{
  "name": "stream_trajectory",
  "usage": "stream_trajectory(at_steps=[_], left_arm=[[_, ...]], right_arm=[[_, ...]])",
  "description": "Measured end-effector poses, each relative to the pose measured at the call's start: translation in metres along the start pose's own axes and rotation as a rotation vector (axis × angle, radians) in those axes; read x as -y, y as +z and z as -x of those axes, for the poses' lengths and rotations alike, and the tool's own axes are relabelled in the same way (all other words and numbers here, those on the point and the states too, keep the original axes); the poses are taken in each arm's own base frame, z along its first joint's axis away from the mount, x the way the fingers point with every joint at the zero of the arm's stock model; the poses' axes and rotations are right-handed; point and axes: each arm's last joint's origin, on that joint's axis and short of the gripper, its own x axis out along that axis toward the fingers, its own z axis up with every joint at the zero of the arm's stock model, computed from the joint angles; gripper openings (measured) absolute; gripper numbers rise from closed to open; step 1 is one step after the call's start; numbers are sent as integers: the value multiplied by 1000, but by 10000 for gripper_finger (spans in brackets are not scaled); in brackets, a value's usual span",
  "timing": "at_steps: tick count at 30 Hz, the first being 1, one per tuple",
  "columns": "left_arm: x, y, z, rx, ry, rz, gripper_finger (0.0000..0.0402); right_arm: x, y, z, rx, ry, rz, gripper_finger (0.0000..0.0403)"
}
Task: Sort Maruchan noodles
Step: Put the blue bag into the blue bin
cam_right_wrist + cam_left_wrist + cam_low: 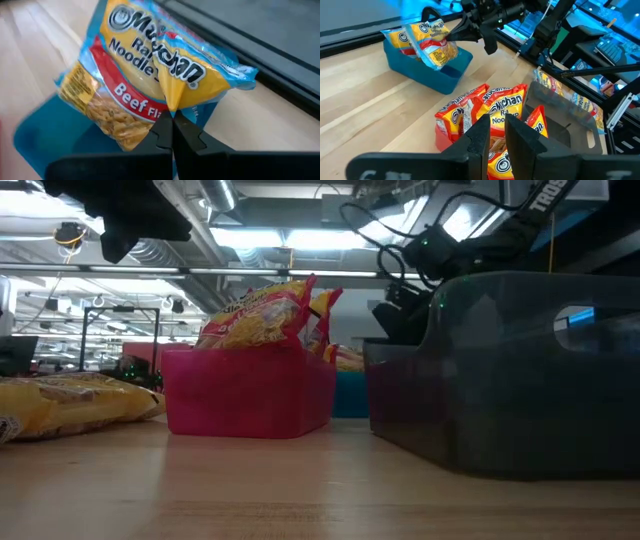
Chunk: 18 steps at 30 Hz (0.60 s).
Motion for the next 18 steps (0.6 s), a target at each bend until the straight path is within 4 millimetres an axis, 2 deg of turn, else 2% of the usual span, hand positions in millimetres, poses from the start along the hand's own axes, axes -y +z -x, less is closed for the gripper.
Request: stream_trajectory(at_steps=[5,12,18], left_arm=[[0,0,0,0,0,1,53],[0,0,0,0,0,0,53],[0,0,0,0,0,0,53]], right_arm=[[-1,3,-4,-69,-49,59,0],[-3,17,-5,-36,-97,111,0],[-3,13,-5,-96,-42,135,10]])
